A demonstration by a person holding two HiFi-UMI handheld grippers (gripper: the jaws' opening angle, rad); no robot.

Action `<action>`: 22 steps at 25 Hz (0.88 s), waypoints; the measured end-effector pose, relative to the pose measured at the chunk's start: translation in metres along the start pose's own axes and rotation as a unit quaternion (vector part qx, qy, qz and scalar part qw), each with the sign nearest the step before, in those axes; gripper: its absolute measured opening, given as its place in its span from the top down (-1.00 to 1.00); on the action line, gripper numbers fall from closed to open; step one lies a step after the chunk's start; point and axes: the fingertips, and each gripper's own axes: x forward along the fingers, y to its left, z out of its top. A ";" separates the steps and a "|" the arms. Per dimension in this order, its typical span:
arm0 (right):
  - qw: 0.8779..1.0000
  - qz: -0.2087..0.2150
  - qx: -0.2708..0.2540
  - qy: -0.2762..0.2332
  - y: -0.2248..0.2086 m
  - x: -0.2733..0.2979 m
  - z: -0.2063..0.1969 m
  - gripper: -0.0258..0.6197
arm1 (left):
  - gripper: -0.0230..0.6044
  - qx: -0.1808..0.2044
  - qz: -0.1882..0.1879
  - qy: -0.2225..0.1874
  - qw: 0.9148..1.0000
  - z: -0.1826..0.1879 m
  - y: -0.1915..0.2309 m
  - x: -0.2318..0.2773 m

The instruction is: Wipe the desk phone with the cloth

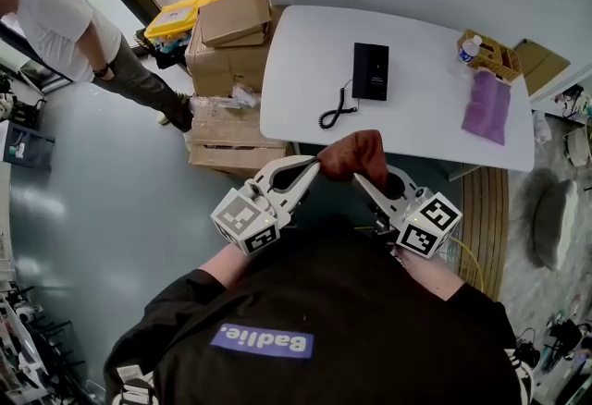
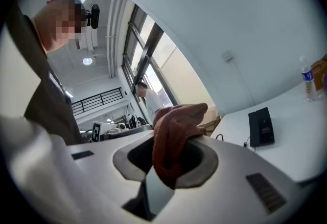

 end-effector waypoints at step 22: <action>0.999 -0.050 0.005 -0.003 -0.084 0.034 0.028 0.63 | 0.91 -0.017 -0.043 0.003 0.999 0.011 0.063 0.071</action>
